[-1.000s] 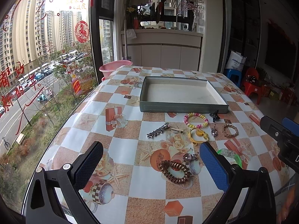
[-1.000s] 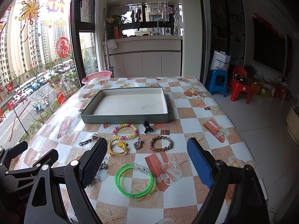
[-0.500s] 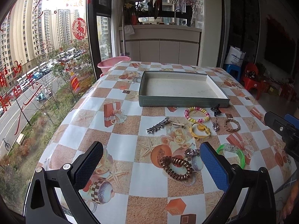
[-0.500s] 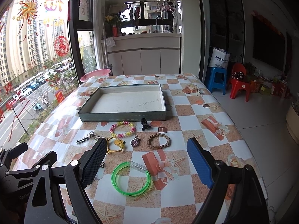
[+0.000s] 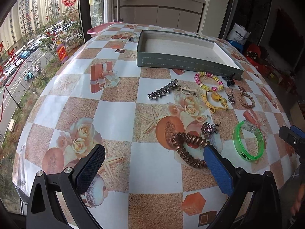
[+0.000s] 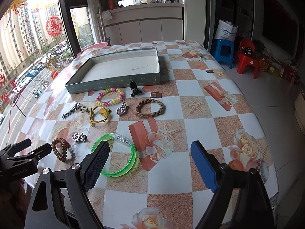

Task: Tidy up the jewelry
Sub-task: 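Grasp the brown coiled hair tie with the left tool while the right tool grasps the green bangle, then carry both items into the grey tray and open both tools to release them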

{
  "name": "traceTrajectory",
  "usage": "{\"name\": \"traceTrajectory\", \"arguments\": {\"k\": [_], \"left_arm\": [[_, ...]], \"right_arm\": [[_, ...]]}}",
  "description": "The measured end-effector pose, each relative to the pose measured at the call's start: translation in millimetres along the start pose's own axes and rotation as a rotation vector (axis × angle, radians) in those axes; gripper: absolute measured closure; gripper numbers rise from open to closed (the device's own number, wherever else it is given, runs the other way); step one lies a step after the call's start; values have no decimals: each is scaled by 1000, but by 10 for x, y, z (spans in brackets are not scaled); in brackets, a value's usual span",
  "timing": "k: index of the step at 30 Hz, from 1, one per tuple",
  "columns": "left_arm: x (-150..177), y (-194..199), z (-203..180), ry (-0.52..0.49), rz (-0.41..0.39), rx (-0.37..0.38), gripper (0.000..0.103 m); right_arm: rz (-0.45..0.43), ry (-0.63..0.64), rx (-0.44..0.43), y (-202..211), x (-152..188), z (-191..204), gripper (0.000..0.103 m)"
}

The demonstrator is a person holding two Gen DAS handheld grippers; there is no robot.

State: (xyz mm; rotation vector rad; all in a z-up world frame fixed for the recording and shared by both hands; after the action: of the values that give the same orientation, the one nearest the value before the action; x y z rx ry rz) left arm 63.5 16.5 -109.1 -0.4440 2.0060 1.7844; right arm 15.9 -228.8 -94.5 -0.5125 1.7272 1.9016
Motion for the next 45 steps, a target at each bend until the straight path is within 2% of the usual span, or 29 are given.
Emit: {"name": "traceTrajectory", "arguments": {"k": [7,11,15,16,20,22,23,24,26,27,28,30,38,45], "left_arm": [[-29,-183,-92,-30,58,36,0],[-28,-256,-156,-67,86,14,0],[-35,-277,-227,-110,86,-8,4],[-34,-276,-246,-116,87,-4,12],[-35,-258,-327,-152,74,-4,27],[-38,-244,-364,-162,68,9,46],[-38,-231,-374,-165,64,16,52],[-39,-225,-384,-167,62,21,61],[-40,-219,-391,-163,59,31,64],[-41,-212,-388,-160,57,38,77],[-40,-206,-385,-154,59,54,79],[-43,-195,-377,-136,65,90,79],[-157,11,-372,-114,26,139,79],[-589,329,-377,-72,-51,178,79]], "right_arm": [[136,38,-7,-355,33,77,14],[197,76,-6,-513,41,150,14],[228,108,3,-621,45,211,15],[234,113,0,-639,47,227,18],[236,148,14,-671,46,284,33],[236,160,4,-657,44,312,43],[236,170,1,-653,40,329,46],[236,178,-1,-646,39,345,52],[236,188,-9,-633,38,370,65],[235,191,-13,-626,37,378,77],[235,193,-18,-619,39,382,87],[234,194,-31,-612,47,392,95],[178,135,-83,-434,-84,315,95],[121,75,-167,-182,-525,228,95]]}}
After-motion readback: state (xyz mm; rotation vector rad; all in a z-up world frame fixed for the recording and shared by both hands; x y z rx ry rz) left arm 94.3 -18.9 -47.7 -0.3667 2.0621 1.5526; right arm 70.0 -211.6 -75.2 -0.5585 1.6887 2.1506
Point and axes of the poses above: each gripper's, at about its wrist camera, not at the fingertips, and y roughly against the way its jaws point, z to its left, x to its underside, the point moved 6 cm from there along -y, roughly the way its jaws point, and after that the axes turned 5 degrees about z, right-handed, at the moved point
